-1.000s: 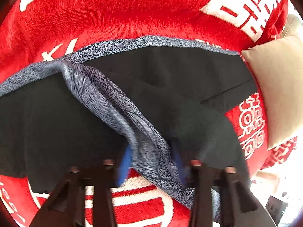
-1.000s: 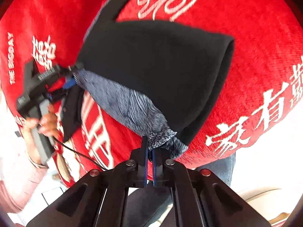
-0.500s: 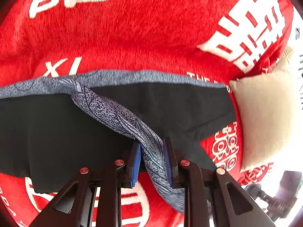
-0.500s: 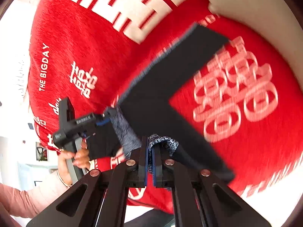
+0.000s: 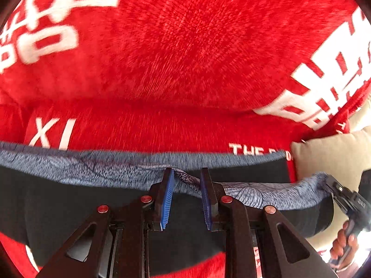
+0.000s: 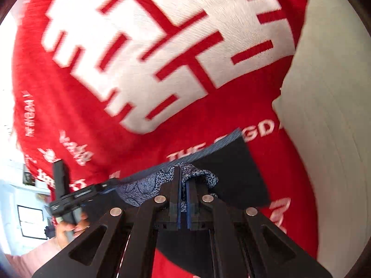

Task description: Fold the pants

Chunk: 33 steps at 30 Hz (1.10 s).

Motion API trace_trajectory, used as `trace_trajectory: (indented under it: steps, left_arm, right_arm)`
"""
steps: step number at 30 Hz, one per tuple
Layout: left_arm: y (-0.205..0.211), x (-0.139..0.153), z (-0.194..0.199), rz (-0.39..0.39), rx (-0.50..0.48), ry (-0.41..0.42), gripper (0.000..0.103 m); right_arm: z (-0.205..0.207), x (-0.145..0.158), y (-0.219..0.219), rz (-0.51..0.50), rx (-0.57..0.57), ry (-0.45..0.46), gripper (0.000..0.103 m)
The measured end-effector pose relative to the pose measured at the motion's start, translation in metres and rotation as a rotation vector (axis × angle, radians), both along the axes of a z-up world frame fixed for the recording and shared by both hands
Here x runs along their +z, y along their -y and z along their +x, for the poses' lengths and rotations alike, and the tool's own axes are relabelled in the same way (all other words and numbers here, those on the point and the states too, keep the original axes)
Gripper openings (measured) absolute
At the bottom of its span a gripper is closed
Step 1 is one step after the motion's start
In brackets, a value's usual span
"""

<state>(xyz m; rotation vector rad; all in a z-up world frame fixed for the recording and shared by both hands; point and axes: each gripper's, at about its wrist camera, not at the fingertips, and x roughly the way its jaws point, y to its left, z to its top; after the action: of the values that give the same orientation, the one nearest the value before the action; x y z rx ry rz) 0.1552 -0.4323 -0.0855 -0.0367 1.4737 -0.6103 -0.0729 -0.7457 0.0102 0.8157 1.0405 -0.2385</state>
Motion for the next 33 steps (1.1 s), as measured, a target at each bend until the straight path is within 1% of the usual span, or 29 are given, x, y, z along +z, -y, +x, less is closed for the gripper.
trace_trajectory:
  steps: [2, 3, 5, 7, 9, 10, 11, 12, 13, 14, 15, 16, 17, 18, 20, 22, 23, 24, 27, 29, 30, 31, 32, 33]
  left_arm:
    - [0.006, -0.007, 0.004, 0.020, -0.003, 0.016, 0.025]
    - [0.008, -0.011, 0.005, 0.036, -0.004, 0.024, 0.025]
    - [0.010, -0.016, 0.008, 0.077, 0.001, 0.042, 0.025]
    - [0.009, -0.015, 0.009, 0.127, 0.017, 0.074, 0.025]
    - [0.005, -0.005, 0.009, 0.158, 0.016, 0.115, 0.026]
    - [0.004, 0.000, 0.006, 0.168, 0.003, 0.133, 0.034]
    - [0.003, 0.006, 0.003, 0.176, -0.016, 0.149, 0.045]
    - [0.003, 0.012, -0.002, 0.183, -0.038, 0.172, 0.069]
    - [0.003, 0.018, -0.008, 0.181, -0.054, 0.196, 0.073]
    - [0.005, 0.024, -0.016, 0.179, -0.091, 0.220, 0.073]
    - [0.008, 0.026, -0.022, 0.180, -0.121, 0.221, 0.073]
    - [0.012, 0.025, -0.028, 0.185, -0.147, 0.216, 0.073]
    - [0.017, 0.022, -0.034, 0.193, -0.166, 0.211, 0.073]
    - [0.023, 0.017, -0.041, 0.198, -0.186, 0.198, 0.073]
    - [0.034, 0.004, -0.051, 0.215, -0.216, 0.169, 0.073]
    - [0.044, -0.003, -0.061, 0.210, -0.234, 0.153, 0.073]
    - [0.051, -0.006, -0.064, 0.206, -0.240, 0.151, 0.073]
    - [0.056, -0.009, -0.066, 0.205, -0.243, 0.151, 0.073]
    - [0.071, -0.023, -0.066, 0.236, -0.235, 0.172, 0.073]
    - [0.077, -0.034, -0.062, 0.254, -0.214, 0.161, 0.073]
    - [0.079, -0.038, -0.061, 0.257, -0.205, 0.154, 0.073]
    - [0.081, -0.040, -0.061, 0.260, -0.200, 0.153, 0.073]
    - [0.082, -0.043, -0.061, 0.264, -0.199, 0.157, 0.073]
    - [0.083, -0.044, -0.062, 0.268, -0.201, 0.163, 0.073]
  right_arm:
    - [0.016, -0.025, 0.011, -0.019, 0.019, -0.060, 0.003]
    - [0.024, -0.041, 0.016, -0.030, 0.031, -0.100, 0.003]
    - [0.033, -0.062, 0.019, -0.045, 0.046, -0.150, 0.003]
    - [0.039, -0.074, 0.022, -0.051, 0.056, -0.183, 0.004]
    - [0.042, -0.080, 0.026, -0.050, 0.047, -0.204, 0.005]
    - [0.042, -0.080, 0.027, -0.045, 0.044, -0.205, 0.006]
    - [0.041, -0.077, 0.028, -0.042, 0.040, -0.206, 0.011]
    - [0.041, -0.073, 0.027, -0.045, 0.039, -0.205, 0.015]
    - [0.041, -0.068, 0.026, -0.045, 0.041, -0.198, 0.025]
    - [0.042, -0.065, 0.026, -0.045, 0.042, -0.189, 0.040]
    - [0.040, -0.057, 0.024, -0.053, 0.039, -0.175, 0.052]
    - [0.039, -0.052, 0.022, -0.076, 0.032, -0.173, 0.071]
    - [0.036, -0.043, 0.020, -0.116, 0.018, -0.166, 0.075]
    - [0.033, -0.037, 0.019, -0.131, 0.011, -0.152, 0.075]
    - [0.028, -0.027, 0.014, -0.127, 0.013, -0.130, 0.075]
    - [0.020, -0.025, 0.004, -0.126, 0.027, -0.139, 0.061]
    - [0.016, -0.027, -0.002, -0.130, 0.042, -0.154, 0.043]
    - [0.014, -0.032, -0.005, -0.135, 0.060, -0.175, 0.037]
    - [0.007, -0.049, -0.005, -0.188, 0.078, -0.257, 0.037]
    - [0.007, -0.057, 0.000, -0.219, 0.061, -0.286, 0.038]
    - [0.007, -0.059, 0.008, -0.230, 0.053, -0.293, 0.042]
    - [0.008, -0.062, 0.014, -0.228, 0.051, -0.297, 0.044]
    - [0.011, -0.067, 0.019, -0.217, 0.050, -0.295, 0.048]
    - [0.015, -0.075, 0.025, -0.182, 0.055, -0.284, 0.050]
